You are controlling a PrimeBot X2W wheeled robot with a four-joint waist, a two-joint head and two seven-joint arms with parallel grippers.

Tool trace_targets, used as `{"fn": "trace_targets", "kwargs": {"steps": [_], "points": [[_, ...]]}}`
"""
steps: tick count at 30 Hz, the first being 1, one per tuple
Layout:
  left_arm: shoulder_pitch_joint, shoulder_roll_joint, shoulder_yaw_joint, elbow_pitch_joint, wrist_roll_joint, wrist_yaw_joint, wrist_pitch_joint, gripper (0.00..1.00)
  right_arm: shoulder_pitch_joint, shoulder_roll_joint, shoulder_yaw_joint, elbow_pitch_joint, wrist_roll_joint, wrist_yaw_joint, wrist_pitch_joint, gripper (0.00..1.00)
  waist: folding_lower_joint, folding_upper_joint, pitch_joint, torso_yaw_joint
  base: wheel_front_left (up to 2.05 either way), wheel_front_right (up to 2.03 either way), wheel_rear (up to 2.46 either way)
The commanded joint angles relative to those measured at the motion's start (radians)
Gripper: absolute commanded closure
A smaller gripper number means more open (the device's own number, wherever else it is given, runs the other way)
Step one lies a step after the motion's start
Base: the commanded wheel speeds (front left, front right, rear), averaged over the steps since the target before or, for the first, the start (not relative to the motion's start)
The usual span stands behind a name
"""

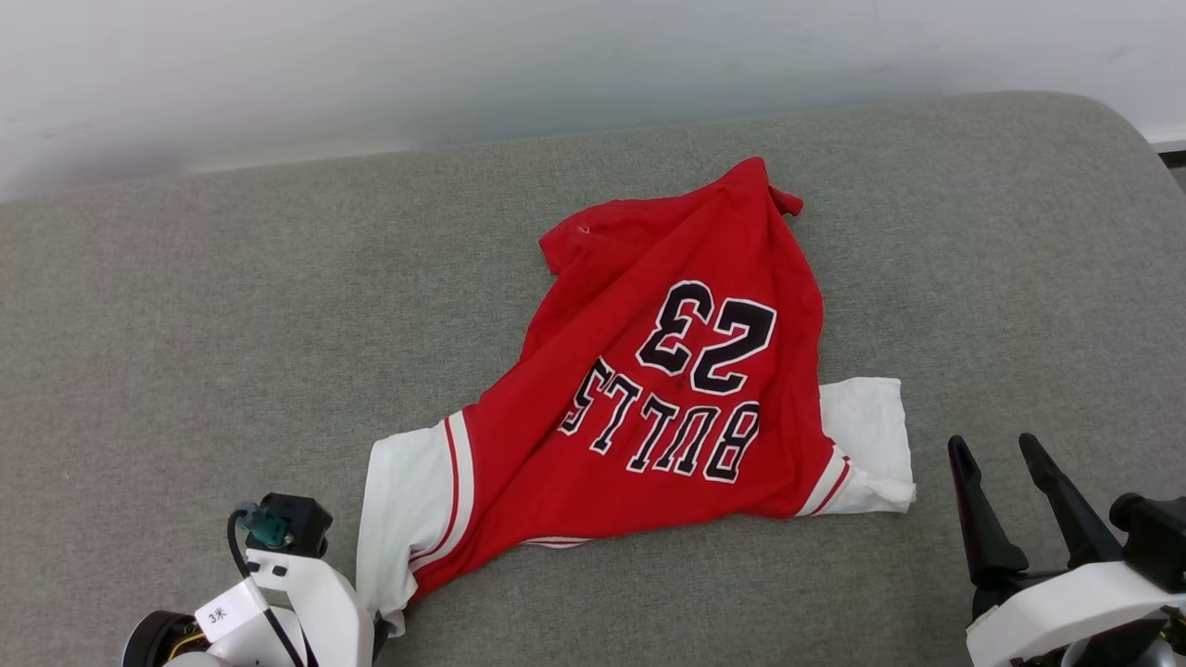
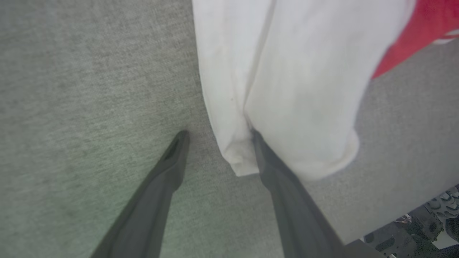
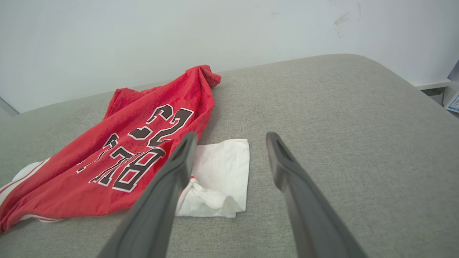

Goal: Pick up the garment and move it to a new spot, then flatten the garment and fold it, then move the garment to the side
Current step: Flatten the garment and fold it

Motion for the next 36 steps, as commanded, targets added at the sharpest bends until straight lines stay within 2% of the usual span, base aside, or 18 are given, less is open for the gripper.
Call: {"fn": "trace_targets", "kwargs": {"steps": [1,4,8,15,21,29,36], "points": [[0.036,-0.026,-0.039,0.048,-0.016,-0.011,0.027,1.00,-0.012,0.001,-0.001,0.003,0.009,0.000,-0.003,0.00,0.0001,-0.0001,0.001,0.000,0.00,0.00,0.00],[0.025,-0.037,-0.047,0.073,-0.022,-0.025,0.021,1.00,-0.021,-0.008,-0.007,0.011,0.016,0.000,0.001,0.00,0.0001,-0.0001,-0.005,-0.001,0.00,0.00,0.00],[0.004,-0.034,-0.018,0.070,0.007,-0.010,-0.055,1.00,-0.022,-0.015,-0.028,0.029,0.027,0.000,0.014,0.00,0.0001,-0.0001,-0.025,0.001,0.00,0.00,0.00],[0.022,-0.032,0.067,-0.014,0.063,0.078,-0.245,1.00,-0.033,-0.047,-0.094,0.106,0.096,0.000,0.082,0.00,0.0001,-0.0001,-0.060,0.020,0.00,0.00,0.00],[0.025,-0.037,0.098,-0.117,0.105,0.131,-0.338,1.00,-0.087,-0.115,-0.127,0.207,0.152,0.000,0.232,0.00,0.0001,-0.0001,-0.063,0.052,0.00,0.00,0.00],[-0.018,-0.044,0.102,-0.205,0.150,0.153,-0.394,1.00,-0.261,-0.235,-0.020,0.328,0.219,0.000,0.517,0.00,0.0001,-0.0001,0.000,0.093,0.00,0.00,0.00],[-0.069,-0.056,0.094,-0.240,0.174,0.161,-0.414,1.00,-0.416,-0.294,0.094,0.420,0.250,0.000,0.599,0.00,0.0001,-0.0001,0.078,0.128,0.00,0.00,0.00]]}}
